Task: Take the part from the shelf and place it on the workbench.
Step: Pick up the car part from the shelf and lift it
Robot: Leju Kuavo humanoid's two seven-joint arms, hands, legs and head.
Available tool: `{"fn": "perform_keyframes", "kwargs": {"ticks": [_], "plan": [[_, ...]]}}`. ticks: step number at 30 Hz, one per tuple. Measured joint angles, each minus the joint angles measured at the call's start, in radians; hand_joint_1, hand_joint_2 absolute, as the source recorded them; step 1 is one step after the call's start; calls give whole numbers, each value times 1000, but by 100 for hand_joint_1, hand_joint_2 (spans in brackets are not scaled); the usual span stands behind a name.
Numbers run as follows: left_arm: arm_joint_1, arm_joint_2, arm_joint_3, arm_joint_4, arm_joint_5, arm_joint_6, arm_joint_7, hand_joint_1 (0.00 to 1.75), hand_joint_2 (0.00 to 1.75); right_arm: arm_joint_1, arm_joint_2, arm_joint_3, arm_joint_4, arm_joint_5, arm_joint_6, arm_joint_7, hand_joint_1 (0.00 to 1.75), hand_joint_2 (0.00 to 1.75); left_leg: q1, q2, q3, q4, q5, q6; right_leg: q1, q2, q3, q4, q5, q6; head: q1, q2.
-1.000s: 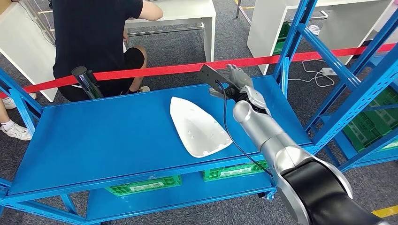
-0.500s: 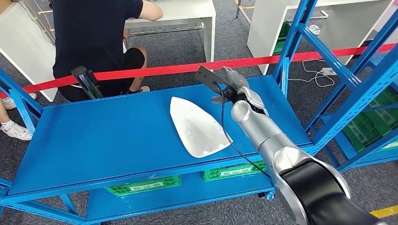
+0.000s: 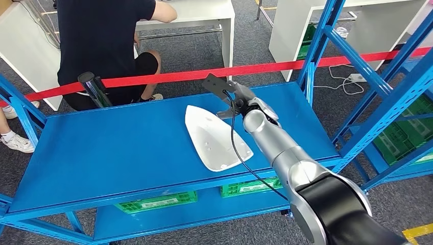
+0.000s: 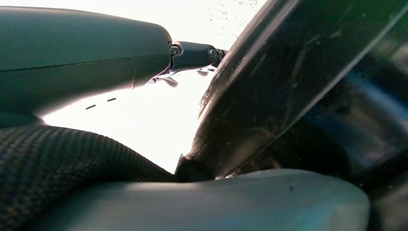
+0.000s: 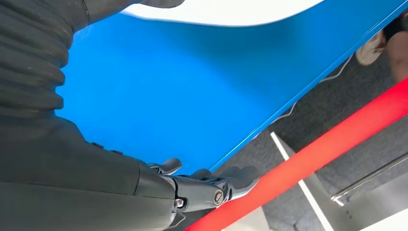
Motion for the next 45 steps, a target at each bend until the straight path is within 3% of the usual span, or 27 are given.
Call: {"fn": "perform_keyframes", "kwargs": {"ticks": [17, 31, 45], "plan": [[1, 0, 4, 0, -2, 0, 0, 0, 0, 3, 40, -3, 28, -6, 11, 15, 0, 175, 0, 0, 0, 0, 0, 0, 0, 0, 0, 0, 0, 0, 0, 0], [0, 0, 6, 0, -9, 0, -2, 0, 0, 16, 30, 42, 51, 150, -81, 203, 0, 175, 0, 1, 0, 0, 0, 0, 0, 0, 0, 0, 0, 0, 0, 0], [0, 0, 20, 0, -14, 0, 0, 0, 0, 31, 15, 54, 64, 151, -51, 206, 0, 175, 0, 1, 0, 0, -1, 1, 0, 0, 0, -1, 0, 0, 0, 0]]}}
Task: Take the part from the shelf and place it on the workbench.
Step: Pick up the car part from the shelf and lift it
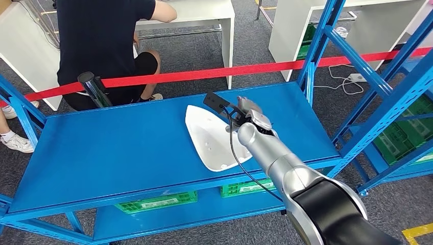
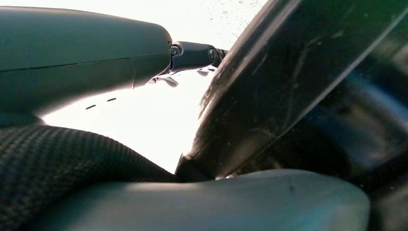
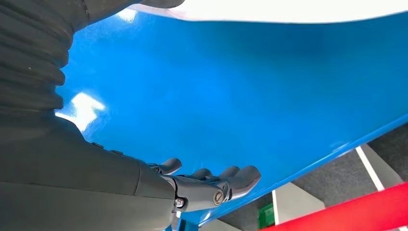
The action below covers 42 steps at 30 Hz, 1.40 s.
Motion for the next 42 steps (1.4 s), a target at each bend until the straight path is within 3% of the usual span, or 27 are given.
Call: {"fn": "perform_keyframes", "kwargs": {"ticks": [32, 36, 39, 40, 42], "plan": [[-9, 0, 4, 0, -35, 0, 4, 0, 0, 35, 0, -65, 8, -121, 79, -86, 0, 175, 0, 0, 0, 0, 0, 0, 0, 0, 0, -1, 0, 0, 0, 0], [-10, -1, 4, 0, -40, 0, 4, 0, 0, 42, 0, -80, 8, -136, 83, -89, 41, 175, 0, 0, 0, 0, 0, 0, 0, 0, 1, -1, 0, 0, 0, 0], [-10, -1, 4, 0, -41, 0, 4, 0, 0, 44, 0, -87, 8, -143, 83, -87, 44, 175, 0, 0, 0, 0, 0, 0, 0, 0, 1, -1, 0, 0, 0, 0], [-10, -1, 4, 0, -41, 0, 4, 0, 0, 45, 0, -89, 8, -144, 83, -87, 66, 175, 0, 0, 0, 0, 0, 0, 0, 0, 1, -1, 0, 0, 0, 0], [-10, -2, 4, 0, -41, 0, 4, 0, 0, 46, 0, -93, 8, -147, 83, -87, 128, 175, 0, 0, 0, 0, 0, 0, 0, 0, 1, -1, 0, 0, 0, 0]]}}
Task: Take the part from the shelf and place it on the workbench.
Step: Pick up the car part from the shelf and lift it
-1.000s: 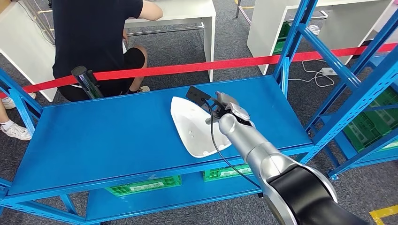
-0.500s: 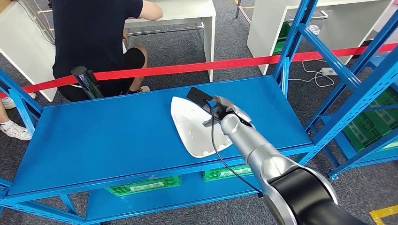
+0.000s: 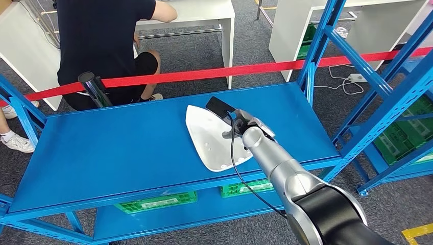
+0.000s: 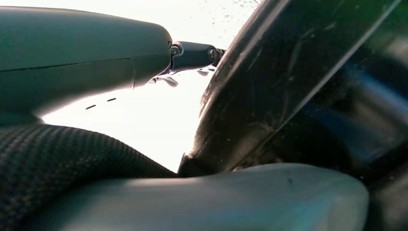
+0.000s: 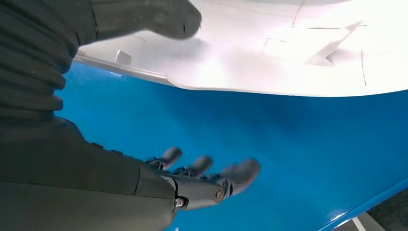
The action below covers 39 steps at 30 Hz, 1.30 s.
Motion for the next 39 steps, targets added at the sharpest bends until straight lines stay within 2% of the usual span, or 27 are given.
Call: {"fn": "perform_keyframes", "kwargs": {"ticks": [1, 2, 4, 35, 36, 39], "plan": [[0, 0, 0, 0, 0, 0, 0, 0, 0, 0, 0, -3, 0, -2, 0, 0, 160, 175, 0, 0, 0, 0, 0, 0, 0, 0, 0, 0, 0, 0, 0, 0], [0, 0, 0, 0, 0, 0, 0, 0, 0, 1, 0, -5, 0, -4, 0, 1, 170, 175, 0, 0, 0, 0, 0, 0, 0, 0, 0, 0, 0, 0, 0, 0], [0, -1, 0, 0, 0, 0, 1, 0, 0, 1, 0, -9, 0, -7, 0, 2, 175, 175, 0, 0, 0, 0, 0, 0, 0, 0, 0, 0, 0, 0, 0, 0], [-1, -2, 1, 0, -6, 0, -1, 0, 0, 14, 0, -17, 1, -21, 3, 9, 175, 175, 0, 0, 0, 0, 0, 0, 0, 0, 0, 0, 0, 0, 0, 0], [-1, -2, 1, 0, -6, 0, -1, 0, 0, 14, 0, -17, 1, -21, 5, 9, 151, 175, 0, 0, 0, 0, 0, 0, 0, 0, 0, 0, 0, 0, 0, 0], [-1, -2, 2, 0, -6, 0, 0, 0, 0, 14, 0, -17, 1, -21, 9, 9, 21, 175, 0, 0, 0, 0, 0, 0, 0, 0, 0, 0, 0, 0, 0, 0]]}}
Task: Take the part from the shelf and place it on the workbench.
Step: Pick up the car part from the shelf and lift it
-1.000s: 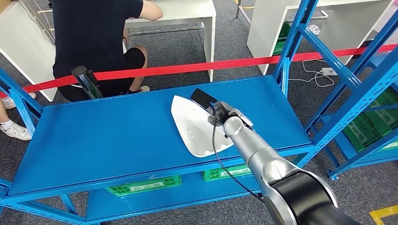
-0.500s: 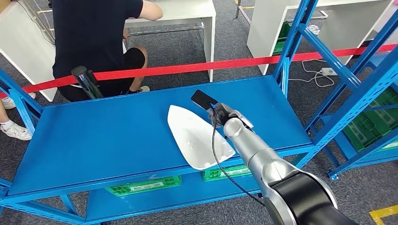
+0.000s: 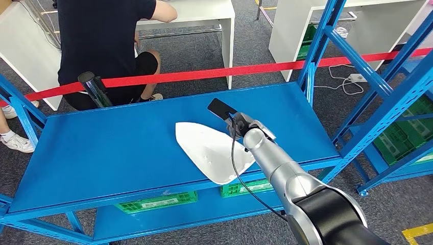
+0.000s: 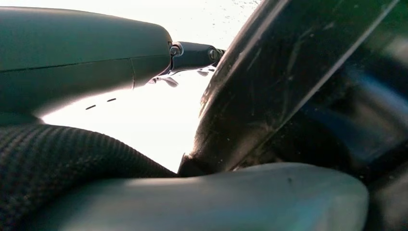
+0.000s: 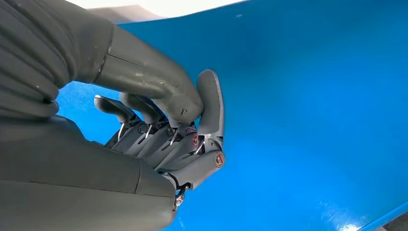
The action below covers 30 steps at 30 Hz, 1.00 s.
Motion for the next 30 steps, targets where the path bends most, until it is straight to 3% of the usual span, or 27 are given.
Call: {"fn": "perform_keyframes", "kwargs": {"ticks": [1, 10, 29, 30], "plan": [[0, 0, 1, 0, 0, 0, 0, 0, 0, 0, 0, 0, 0, 0, 0, 0, 0, 175, 0, 0, 0, 0, 0, 0, 0, 0, 0, 0, 0, 0, 0, 0], [1, 0, 5, 0, 0, 0, 0, 0, 0, -2, 7, -3, -7, 41, -82, -27, 0, 175, 0, -1, 0, 0, 0, 0, 0, 0, 1, 0, 0, 0, 0, 0], [1, -2, 20, 0, -11, 0, -6, 0, 0, -25, 48, 56, -126, 89, -123, -67, 0, 175, 0, -1, 0, 0, 0, 0, 0, 0, 1, 0, 0, 0, 0, 0], [1, -2, 21, 0, -12, 0, -6, 0, 0, -25, 49, 59, -130, 89, -123, -68, 0, 131, 0, -1, 0, 0, 0, 0, 0, 0, 1, 0, 0, 0, 0, 0]]}}
